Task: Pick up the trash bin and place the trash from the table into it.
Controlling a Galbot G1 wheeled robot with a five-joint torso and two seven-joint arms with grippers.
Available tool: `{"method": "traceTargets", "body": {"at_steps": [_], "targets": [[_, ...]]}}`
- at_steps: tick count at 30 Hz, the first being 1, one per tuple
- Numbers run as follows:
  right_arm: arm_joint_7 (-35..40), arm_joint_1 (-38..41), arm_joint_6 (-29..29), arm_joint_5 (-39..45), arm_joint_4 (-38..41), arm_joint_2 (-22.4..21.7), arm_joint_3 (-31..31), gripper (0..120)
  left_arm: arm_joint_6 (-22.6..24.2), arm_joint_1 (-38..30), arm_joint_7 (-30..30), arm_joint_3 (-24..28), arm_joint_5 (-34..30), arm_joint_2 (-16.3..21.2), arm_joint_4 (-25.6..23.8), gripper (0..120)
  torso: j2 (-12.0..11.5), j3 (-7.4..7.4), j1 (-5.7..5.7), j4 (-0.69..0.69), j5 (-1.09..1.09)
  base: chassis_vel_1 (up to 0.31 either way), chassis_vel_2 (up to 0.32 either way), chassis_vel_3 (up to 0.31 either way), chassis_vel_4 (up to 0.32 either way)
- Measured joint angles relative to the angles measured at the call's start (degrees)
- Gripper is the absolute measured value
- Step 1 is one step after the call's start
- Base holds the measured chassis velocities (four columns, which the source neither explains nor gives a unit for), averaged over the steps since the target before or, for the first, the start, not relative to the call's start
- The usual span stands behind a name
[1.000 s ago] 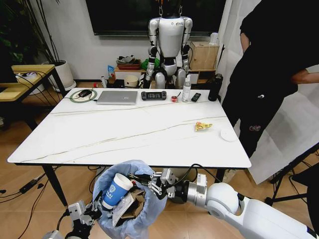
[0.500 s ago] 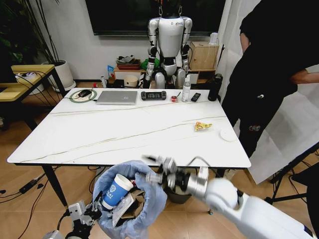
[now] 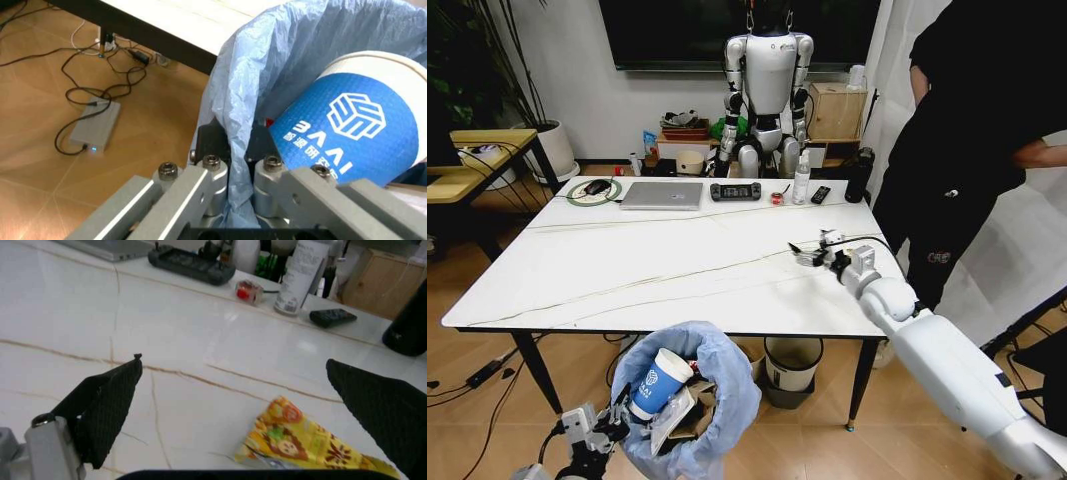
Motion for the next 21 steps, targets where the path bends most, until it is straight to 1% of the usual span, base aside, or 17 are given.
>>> {"method": "traceTargets", "body": {"at_steps": [5, 8, 9, 12, 16, 21], "targets": [[-1.9, 0.5, 1.6, -3.3, -3.4, -1.3, -0.8, 100, 0.0, 0.0, 0.0, 0.0, 0.1, -0.1, 0.0, 0, 0.0, 0.00, 0.00, -0.02, -0.01, 0.000, 0.000, 0.000, 0.000], [-2.1, 0.6, 1.8, -3.8, -3.8, -1.4, -0.9, 100, 0.0, 0.0, 0.0, 0.0, 0.1, -0.1, -0.1, 0, 0.0, 0.00, 0.00, -0.02, -0.01, 0.000, 0.000, 0.000, 0.000], [-2.5, 1.1, 2.7, -6.2, -5.5, -1.5, -1.2, 100, 0.0, 0.0, 0.0, 0.2, 0.4, -0.3, 0.0, 0, 0.0, 0.00, -0.01, -0.01, -0.02, 0.000, 0.000, 0.000, 0.000], [-2.5, 1.9, 4.0, -8.9, -8.4, -0.7, -1.4, 100, 0.0, 0.0, 0.0, 0.3, 0.5, -0.4, 0.0, 0, 0.0, -0.01, -0.01, 0.00, -0.02, 0.000, 0.000, 0.000, 0.000], [-2.6, 2.6, 4.9, -10.4, -10.4, -0.1, -1.7, 100, 0.0, 0.1, 0.0, 0.1, 0.5, -0.4, 0.0, 0, 0.0, -0.01, -0.01, 0.00, -0.02, 0.000, 0.000, 0.000, 0.000], [-2.6, 2.9, 5.5, -11.8, -11.3, 0.1, -2.0, 100, 0.0, 0.2, 0.0, 0.0, 0.5, -0.3, -0.1, 0, 0.0, -0.01, -0.01, 0.00, -0.03, 0.000, 0.000, 0.000, 0.000]]}}
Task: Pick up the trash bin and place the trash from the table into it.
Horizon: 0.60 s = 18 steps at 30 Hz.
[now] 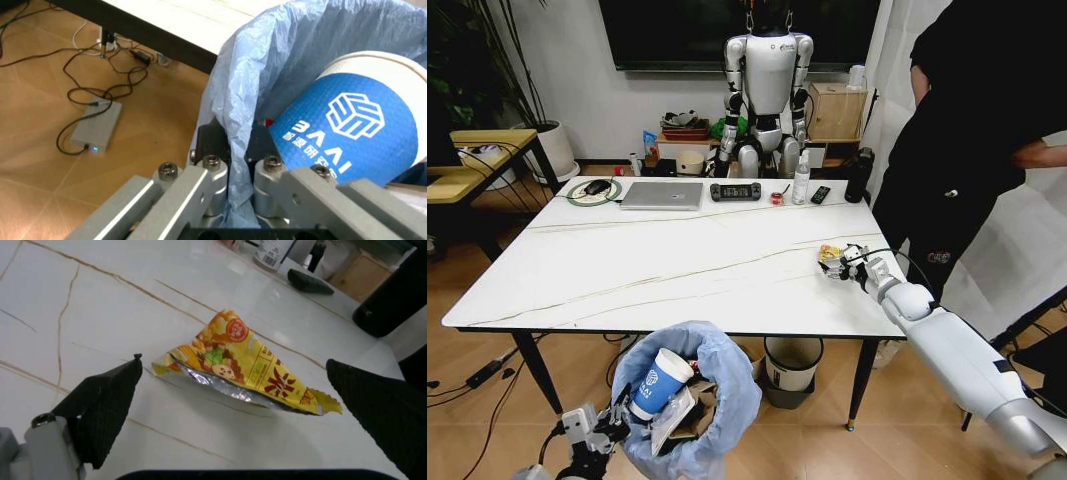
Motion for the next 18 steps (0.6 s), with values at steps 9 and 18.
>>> {"method": "traceTargets", "body": {"at_steps": [9, 18], "targets": [[0.7, 0.5, 1.0, -2.3, -2.0, 0.5, 0.0, 100, 0.0, 0.0, 0.0, -0.1, -0.2, 0.1, -0.1, 0, 0.0, 0.00, 0.00, 0.00, 0.00, 0.000, 0.000, 0.000, 0.000], [1.5, 0.9, 1.0, -3.3, -3.0, 1.2, 0.2, 100, -0.1, 0.1, 0.0, -0.1, -0.3, 0.1, -0.2, 0, 0.0, 0.00, 0.00, 0.00, 0.00, 0.000, 0.000, 0.000, 0.000]]}}
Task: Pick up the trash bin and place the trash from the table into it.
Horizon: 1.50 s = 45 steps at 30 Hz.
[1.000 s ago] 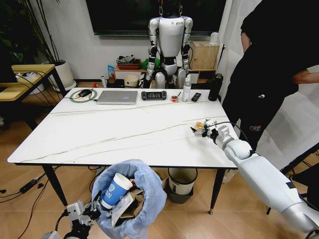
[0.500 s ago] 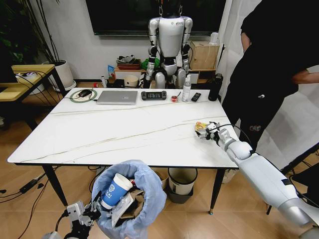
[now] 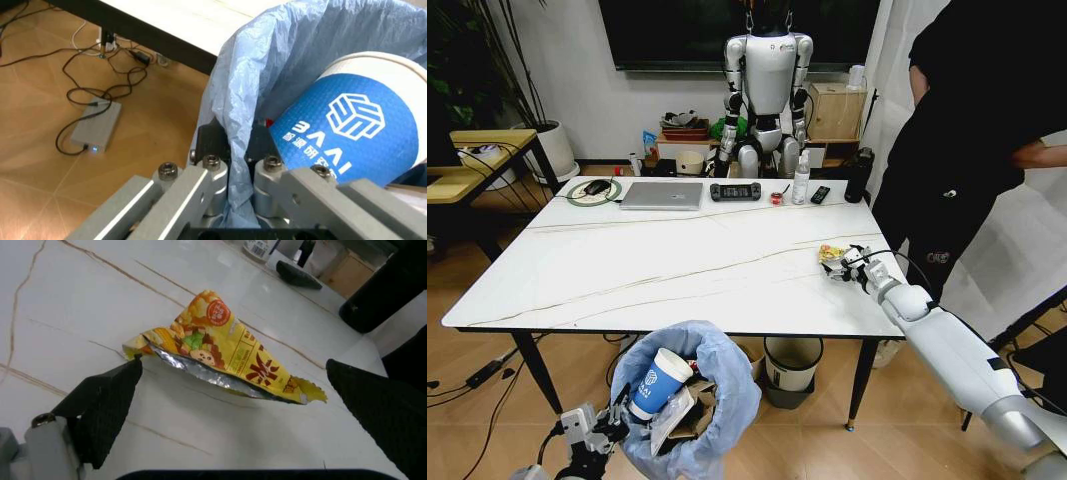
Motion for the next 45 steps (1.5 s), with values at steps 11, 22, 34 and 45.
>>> {"method": "traceTargets", "body": {"at_steps": [11, 22, 34, 45], "targets": [[1.8, 0.9, -0.9, -1.0, -1.0, 0.9, 0.2, 100, 0.0, 0.0, 0.0, -0.1, -0.1, 0.0, 0.0, 0, 0.0, 0.00, 0.00, 0.00, 0.00, 0.000, 0.000, 0.000, 0.000], [0.6, 0.9, -1.0, -0.9, -1.4, 0.7, 0.0, 71, 0.0, -0.1, 0.0, -0.2, -0.3, 0.0, 0.0, 0, 0.0, 0.00, 0.00, 0.00, 0.00, 0.000, 0.000, 0.000, 0.000], [-0.1, 0.7, -1.2, -0.5, -1.2, 0.3, -0.4, 23, 0.0, -0.2, 0.0, -0.4, -0.6, 0.2, 0.1, 0, 0.0, 0.00, 0.00, 0.00, 0.00, 0.000, 0.000, 0.000, 0.000], [-0.2, 0.0, -1.5, 0.2, -0.3, 0.1, -0.4, 0, 0.0, -0.2, -0.1, -0.3, -0.7, 0.2, 0.2, 0, 0.0, 0.00, 0.00, 0.00, 0.00, 0.000, 0.000, 0.000, 0.000]]}}
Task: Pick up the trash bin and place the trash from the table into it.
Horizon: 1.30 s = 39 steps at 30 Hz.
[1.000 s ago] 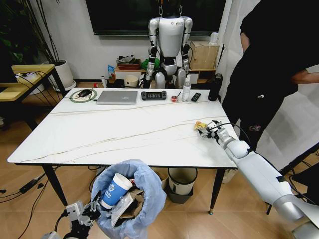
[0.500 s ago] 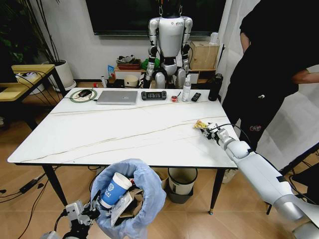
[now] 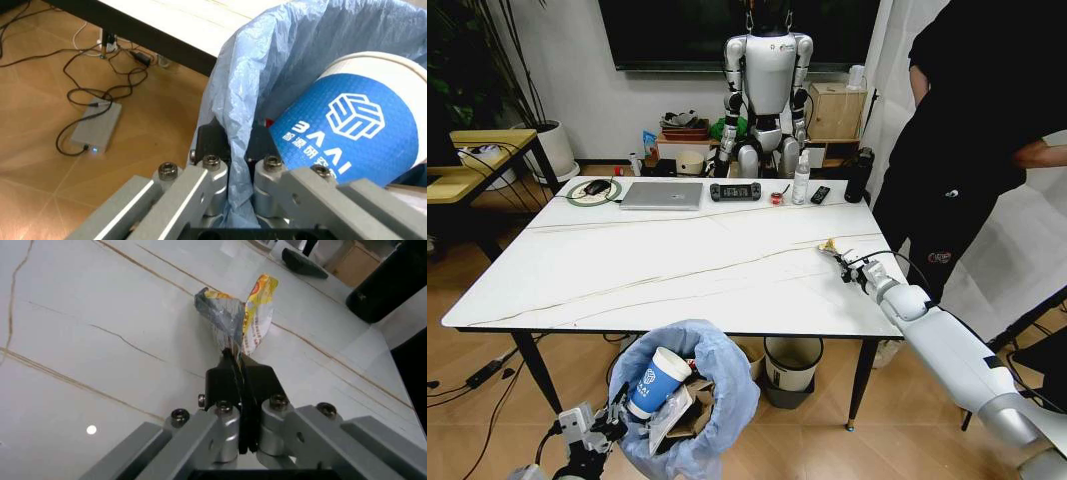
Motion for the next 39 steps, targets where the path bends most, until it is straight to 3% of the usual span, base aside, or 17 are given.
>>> {"method": "traceTargets", "body": {"at_steps": [7, 10, 14, 17, 22, 25, 29, 34, 39], "targets": [[-0.1, -0.4, -0.2, 1.2, 1.0, -0.3, 0.2, 0, 0.1, -0.1, 0.0, 0.0, 0.0, 0.1, 0.0, 0, 0.0, 0.00, 0.00, 0.00, 0.01, 0.000, 0.000, 0.000, 0.000], [-0.7, -1.2, -0.5, 7.3, 6.1, -1.7, 1.2, 0, 0.1, -0.1, -0.1, 0.1, 0.0, 0.2, 0.1, 0, 0.0, 0.00, 0.01, -0.01, 0.01, 0.000, 0.000, 0.000, 0.000], [-6.5, -4.1, 2.9, 21.2, 20.5, -5.6, 1.7, 0, 0.1, -0.1, -0.1, 0.1, -0.1, 0.2, 0.1, 0, 0.0, 0.00, 0.00, 0.01, -0.01, 0.000, 0.000, 0.000, 0.000], [-9.3, -5.0, 4.5, 24.6, 24.0, -6.6, 1.7, 0, 0.2, -0.1, -0.1, 0.1, -0.1, 0.3, 0.1, 0, 0.0, 0.00, 0.00, 0.00, -0.01, 0.000, 0.000, 0.000, 0.000], [-18.2, -8.4, 8.2, 34.5, 41.2, -10.5, -0.9, 0, 0.4, -0.2, -0.1, 0.1, -0.3, 0.3, -0.2, 0, 0.0, -0.01, 0.00, 0.00, -0.02, 0.000, 0.000, 0.000, 0.000], [-18.4, -9.2, 8.0, 35.1, 46.7, -11.5, -3.7, 0, 0.4, -0.1, -0.2, 0.2, -0.3, 0.3, -0.5, 0, 0.0, -0.01, 0.00, 0.00, -0.01, 0.000, 0.000, 0.000, 0.000], [-14.6, -10.6, 6.0, 31.0, 53.7, -12.2, -12.2, 0, 0.5, 0.2, -0.2, 0.4, -0.3, 0.1, -1.4, 0, 0.0, -0.01, 0.00, 0.01, -0.01, 0.000, 0.000, 0.000, 0.000], [-11.5, -11.9, 5.8, 23.0, 52.5, -11.5, -18.4, 0, 0.5, 0.4, -0.2, 0.3, -0.3, 0.0, -2.3, 0, 0.0, -0.01, 0.00, 0.00, 0.00, 0.000, 0.000, 0.000, 0.000], [-10.5, -12.6, 5.8, 20.7, 51.2, -11.1, -19.4, 0, 0.5, 0.6, -0.2, 0.2, -0.3, 0.0, -2.6, 0, 0.0, 0.00, 0.00, 0.00, 0.00, 0.000, 0.000, 0.000, 0.000]]}}
